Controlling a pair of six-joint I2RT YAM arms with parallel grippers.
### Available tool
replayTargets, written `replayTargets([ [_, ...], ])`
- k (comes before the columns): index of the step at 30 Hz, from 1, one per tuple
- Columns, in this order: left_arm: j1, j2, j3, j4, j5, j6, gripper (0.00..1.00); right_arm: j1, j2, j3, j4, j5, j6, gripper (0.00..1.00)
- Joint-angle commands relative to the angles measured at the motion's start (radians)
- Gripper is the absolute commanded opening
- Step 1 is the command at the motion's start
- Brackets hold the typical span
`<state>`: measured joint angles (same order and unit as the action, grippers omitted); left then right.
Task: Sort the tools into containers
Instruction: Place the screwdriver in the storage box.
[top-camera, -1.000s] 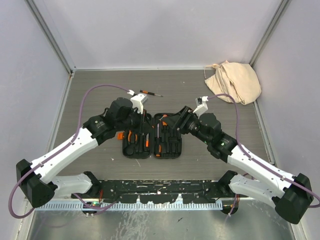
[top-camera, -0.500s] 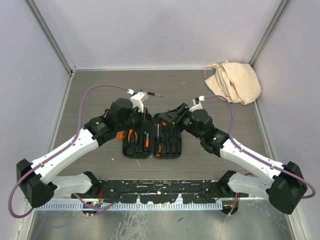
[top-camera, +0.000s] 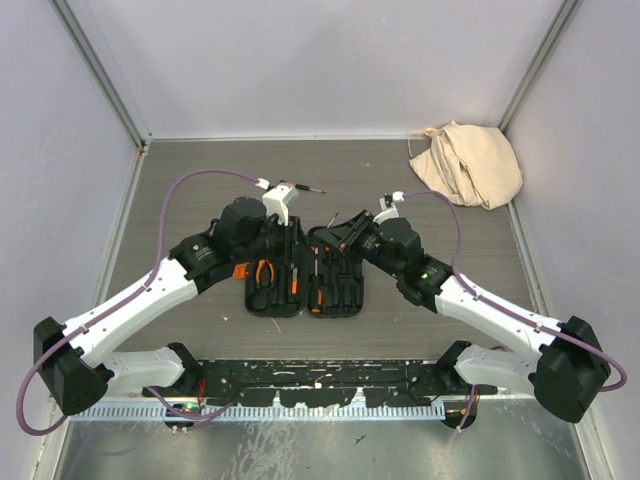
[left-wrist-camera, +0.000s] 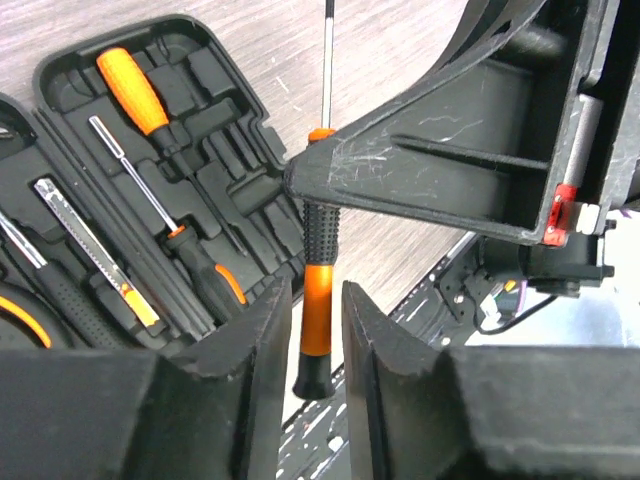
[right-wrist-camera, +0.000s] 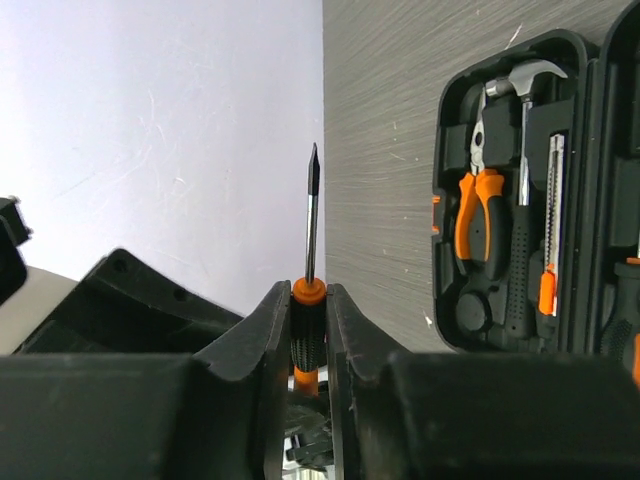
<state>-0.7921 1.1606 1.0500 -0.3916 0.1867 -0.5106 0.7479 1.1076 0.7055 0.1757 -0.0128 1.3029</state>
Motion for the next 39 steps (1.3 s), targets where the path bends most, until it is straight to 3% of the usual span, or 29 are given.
replayTargets([
  [1, -0.003, -0.031, -0.005, 0.062, 0.005, 0.001, 0.42, 0.006, -0.028, 0.039, -0.007, 0.049, -0.081, 0.11],
  [2, -0.003, -0.035, -0.005, 0.058, 0.001, 0.002, 0.53, 0.006, -0.035, 0.042, -0.027, 0.072, -0.107, 0.10],
  [5, -0.004, -0.047, -0.007, 0.035, -0.018, 0.009, 0.61, 0.005, -0.064, 0.052, -0.115, 0.143, -0.206, 0.10],
  [12, -0.003, -0.082, -0.029, -0.011, -0.088, 0.014, 0.64, 0.004, -0.107, 0.080, -0.354, 0.295, -0.469, 0.09],
  [19, -0.002, -0.090, -0.037, -0.043, -0.128, 0.010, 0.65, 0.005, -0.038, 0.146, -0.543, 0.290, -0.632, 0.10],
  [27, -0.002, -0.070, -0.039, -0.042, -0.127, -0.011, 0.65, 0.005, 0.139, 0.215, -0.594, 0.140, -0.681, 0.13],
  [39, -0.002, -0.062, -0.062, -0.034, -0.111, -0.026, 0.64, 0.010, 0.262, 0.206, -0.576, 0.106, -0.634, 0.13],
])
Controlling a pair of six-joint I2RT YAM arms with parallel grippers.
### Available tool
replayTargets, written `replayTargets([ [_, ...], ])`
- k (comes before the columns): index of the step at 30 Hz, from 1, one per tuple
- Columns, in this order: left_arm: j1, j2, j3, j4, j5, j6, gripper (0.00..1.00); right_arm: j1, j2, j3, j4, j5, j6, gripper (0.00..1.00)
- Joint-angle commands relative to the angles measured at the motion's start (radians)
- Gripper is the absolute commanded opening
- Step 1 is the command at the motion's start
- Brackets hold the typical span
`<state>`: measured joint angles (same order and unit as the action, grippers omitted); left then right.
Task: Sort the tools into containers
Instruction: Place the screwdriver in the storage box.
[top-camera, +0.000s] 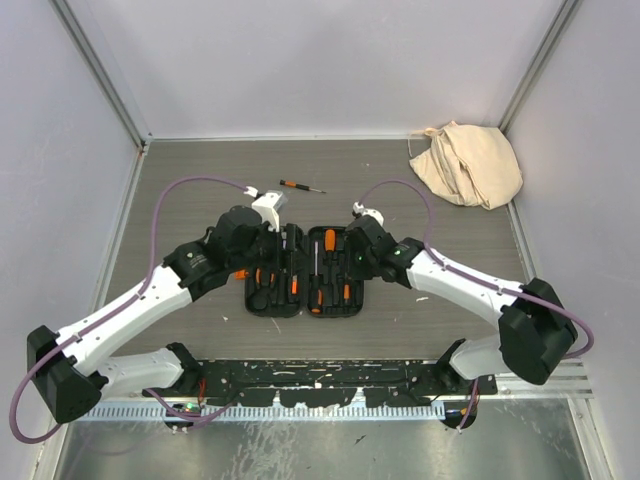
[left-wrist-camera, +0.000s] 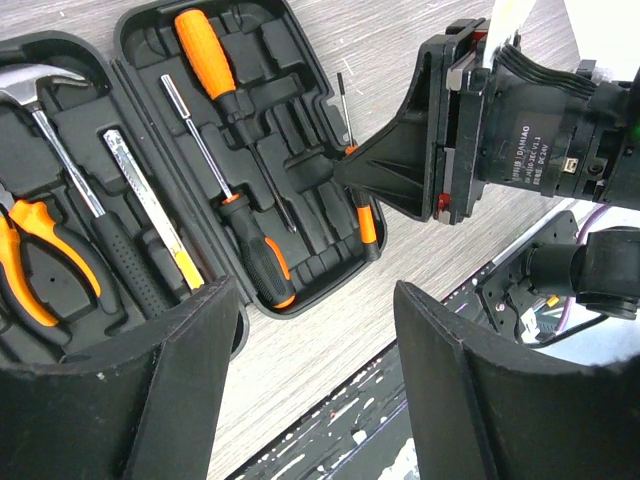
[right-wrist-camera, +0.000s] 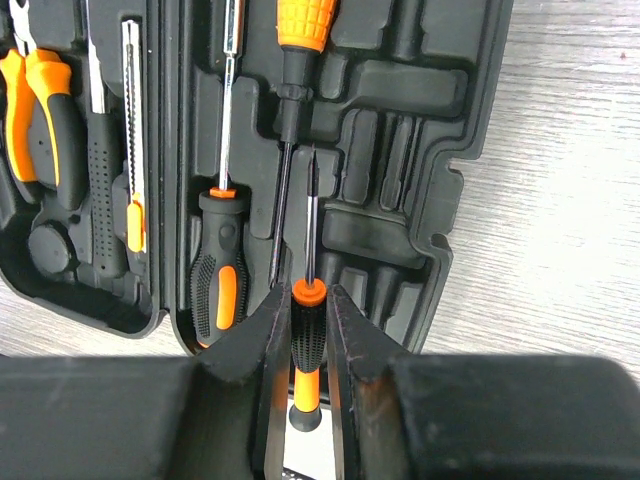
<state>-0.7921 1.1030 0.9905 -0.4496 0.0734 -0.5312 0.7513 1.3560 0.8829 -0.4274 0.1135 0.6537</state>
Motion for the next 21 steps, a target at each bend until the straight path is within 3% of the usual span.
replayTargets([
  [1, -0.001, -0.006, -0.005, 0.025, 0.002, -0.006, 0.64, 0.010, 0.019, 0.024, 0.034, -0.023, 0.018, 0.13],
  [21, -0.002, 0.010, -0.006, 0.031, 0.013, -0.015, 0.64, 0.036, 0.121, 0.003, 0.106, 0.027, 0.037, 0.15],
])
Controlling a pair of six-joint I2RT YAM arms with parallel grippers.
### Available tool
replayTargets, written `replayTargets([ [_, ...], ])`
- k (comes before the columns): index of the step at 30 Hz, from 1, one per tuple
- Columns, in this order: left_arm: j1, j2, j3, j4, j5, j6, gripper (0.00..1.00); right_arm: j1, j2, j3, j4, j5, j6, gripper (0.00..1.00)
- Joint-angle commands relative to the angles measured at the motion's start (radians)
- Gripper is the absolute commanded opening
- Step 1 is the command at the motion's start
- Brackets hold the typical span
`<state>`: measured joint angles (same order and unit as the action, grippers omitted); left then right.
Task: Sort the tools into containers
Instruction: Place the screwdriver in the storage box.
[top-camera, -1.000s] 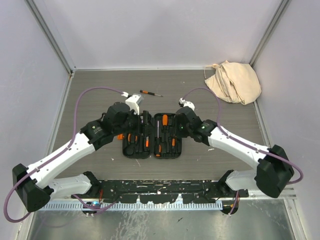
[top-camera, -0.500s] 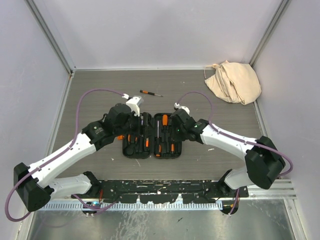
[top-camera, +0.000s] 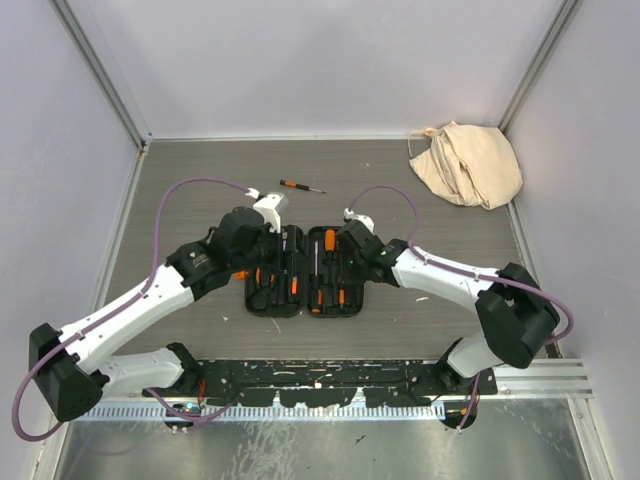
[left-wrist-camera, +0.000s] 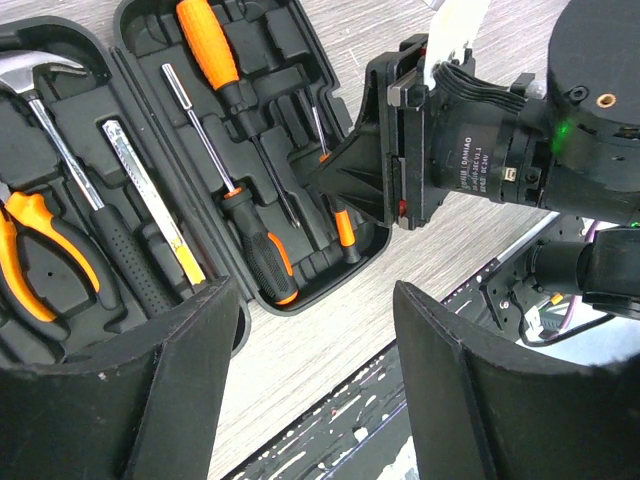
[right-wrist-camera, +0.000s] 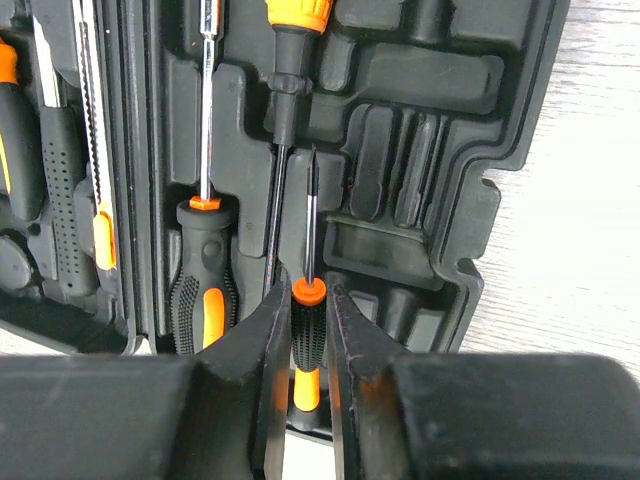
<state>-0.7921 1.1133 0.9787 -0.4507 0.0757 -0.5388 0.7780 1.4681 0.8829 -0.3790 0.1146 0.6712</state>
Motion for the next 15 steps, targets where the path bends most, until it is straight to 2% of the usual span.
replayTargets([
  [1, -0.001, -0.001, 0.005, 0.032, 0.012, -0.007, 0.64, 0.009, 0.011, 0.002, 0.063, 0.028, 0.020, 0.15],
  [9, -0.002, 0.007, 0.006, 0.037, 0.016, -0.010, 0.64, 0.017, 0.040, 0.009, 0.059, 0.033, 0.016, 0.20],
  [15, -0.002, 0.012, 0.005, 0.038, 0.019, -0.010, 0.64, 0.020, 0.032, 0.004, 0.024, 0.058, 0.007, 0.31],
])
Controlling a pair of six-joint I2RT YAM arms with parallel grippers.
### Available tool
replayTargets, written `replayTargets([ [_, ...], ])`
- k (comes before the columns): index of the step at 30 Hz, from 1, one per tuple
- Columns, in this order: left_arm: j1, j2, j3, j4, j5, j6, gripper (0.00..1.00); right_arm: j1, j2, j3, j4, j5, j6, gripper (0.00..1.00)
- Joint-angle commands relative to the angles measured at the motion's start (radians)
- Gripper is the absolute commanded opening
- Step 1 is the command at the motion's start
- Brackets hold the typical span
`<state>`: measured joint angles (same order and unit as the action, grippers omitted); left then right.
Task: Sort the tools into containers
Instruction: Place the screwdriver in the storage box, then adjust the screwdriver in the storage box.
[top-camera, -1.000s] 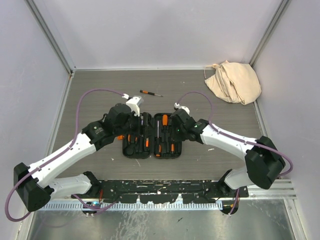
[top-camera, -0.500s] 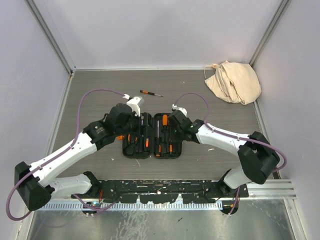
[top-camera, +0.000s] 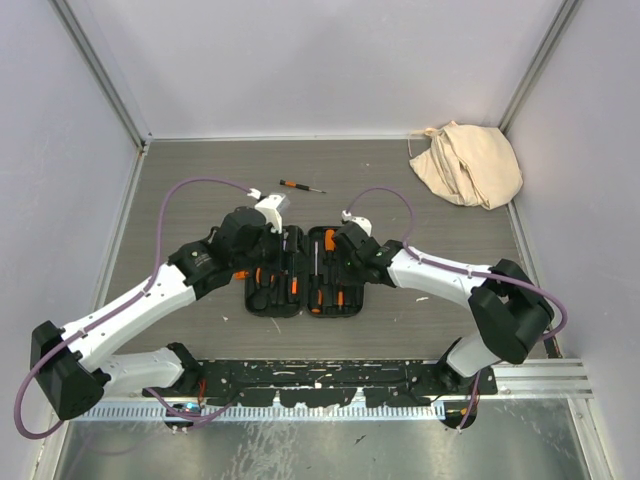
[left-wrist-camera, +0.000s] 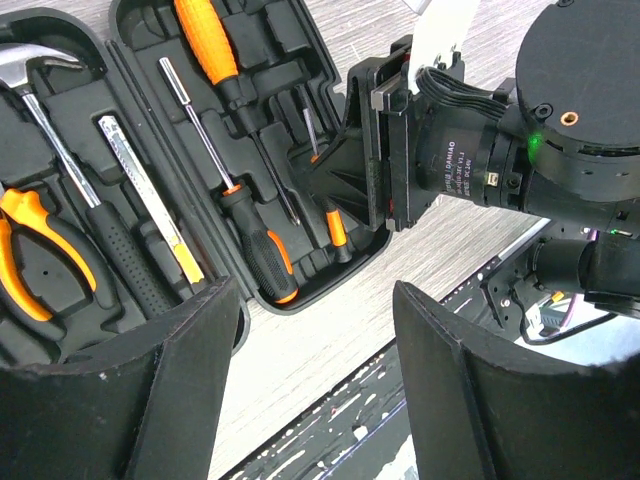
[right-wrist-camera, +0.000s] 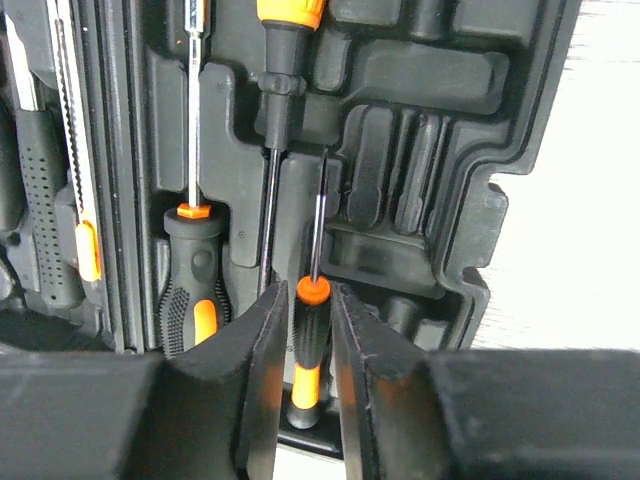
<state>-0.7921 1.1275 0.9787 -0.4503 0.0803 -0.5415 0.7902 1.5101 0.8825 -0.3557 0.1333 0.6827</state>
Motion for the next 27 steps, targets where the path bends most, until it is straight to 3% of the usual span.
replayTargets([
  [1, -0.002, -0.003, 0.003, 0.038, 0.016, -0.009, 0.64, 0.007, -0.011, 0.006, -0.001, 0.039, -0.005, 0.33],
  [5, -0.002, 0.001, 0.003, 0.039, 0.018, -0.009, 0.64, 0.008, -0.014, 0.004, -0.011, 0.038, -0.005, 0.41],
  [17, -0.001, 0.052, 0.032, 0.005, -0.057, -0.038, 0.64, 0.008, -0.201, -0.038, -0.014, 0.137, -0.014, 0.46],
  [27, -0.030, 0.331, 0.187, -0.042, -0.069, -0.095, 0.53, 0.007, -0.414, -0.227, 0.116, 0.147, 0.043, 0.47],
])
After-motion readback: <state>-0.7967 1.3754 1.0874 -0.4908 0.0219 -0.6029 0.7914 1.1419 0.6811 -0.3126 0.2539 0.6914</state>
